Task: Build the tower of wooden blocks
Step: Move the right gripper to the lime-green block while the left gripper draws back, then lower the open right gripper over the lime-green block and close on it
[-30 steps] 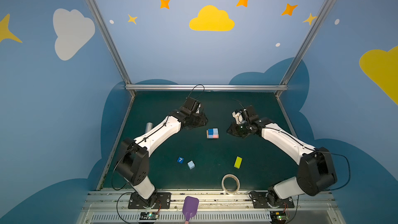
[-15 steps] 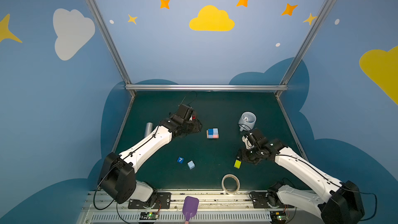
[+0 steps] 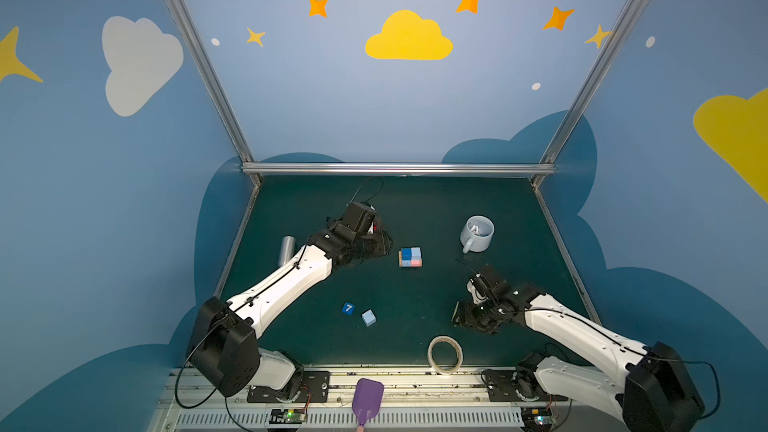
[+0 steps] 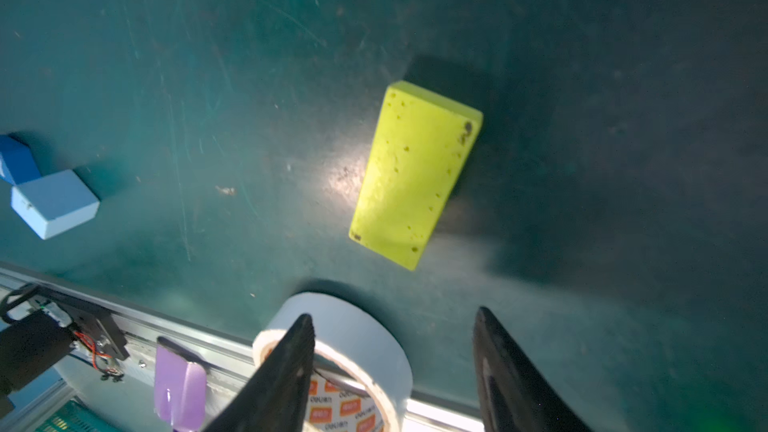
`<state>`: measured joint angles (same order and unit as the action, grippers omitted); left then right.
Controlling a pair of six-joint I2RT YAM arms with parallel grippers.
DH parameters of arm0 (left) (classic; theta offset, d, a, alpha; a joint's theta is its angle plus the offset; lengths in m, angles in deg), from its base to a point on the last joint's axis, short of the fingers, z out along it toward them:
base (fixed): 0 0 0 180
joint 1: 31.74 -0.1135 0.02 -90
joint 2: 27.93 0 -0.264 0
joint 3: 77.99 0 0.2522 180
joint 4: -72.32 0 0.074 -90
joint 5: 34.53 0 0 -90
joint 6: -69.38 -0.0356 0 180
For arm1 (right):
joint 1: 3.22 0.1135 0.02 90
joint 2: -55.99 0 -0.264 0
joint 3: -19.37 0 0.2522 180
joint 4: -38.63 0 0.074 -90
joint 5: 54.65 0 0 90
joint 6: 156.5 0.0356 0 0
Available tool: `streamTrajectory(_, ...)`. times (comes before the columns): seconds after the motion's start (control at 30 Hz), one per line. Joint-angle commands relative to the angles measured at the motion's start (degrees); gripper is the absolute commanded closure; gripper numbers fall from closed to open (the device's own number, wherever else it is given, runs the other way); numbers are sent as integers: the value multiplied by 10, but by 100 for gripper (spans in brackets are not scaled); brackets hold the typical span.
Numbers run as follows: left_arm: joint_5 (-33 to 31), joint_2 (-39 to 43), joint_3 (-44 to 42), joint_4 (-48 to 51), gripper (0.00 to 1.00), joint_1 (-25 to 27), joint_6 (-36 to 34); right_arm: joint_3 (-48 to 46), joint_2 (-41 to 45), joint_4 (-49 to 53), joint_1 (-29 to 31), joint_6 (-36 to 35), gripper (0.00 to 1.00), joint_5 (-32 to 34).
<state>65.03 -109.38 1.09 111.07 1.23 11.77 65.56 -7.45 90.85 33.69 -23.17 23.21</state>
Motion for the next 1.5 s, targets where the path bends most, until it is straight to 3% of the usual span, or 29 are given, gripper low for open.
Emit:
streamTrajectory(0.0, -9, -1, 2, -1, 46, 1, 1, -10, -20, -37, 3, 8, 37, -16)
streamTrajectory(0.4, -13, -14, 10, 6, 46, 1, -1, -11, -93, -101, 4, 7, 37, -40)
streamTrajectory(1.03, -16, -13, 9, 8, 46, 1, -1, 84, -208, -138, 48, 7, 37, -60)
streamTrajectory(1.23, -17, -14, 31, 7, 46, 0, 0, 125, -160, -50, 83, 9, 37, 0)
streamTrajectory(1.47, -54, 7, 44, 2, 46, 0, -14, 151, -71, 73, 108, 48, 37, 117)
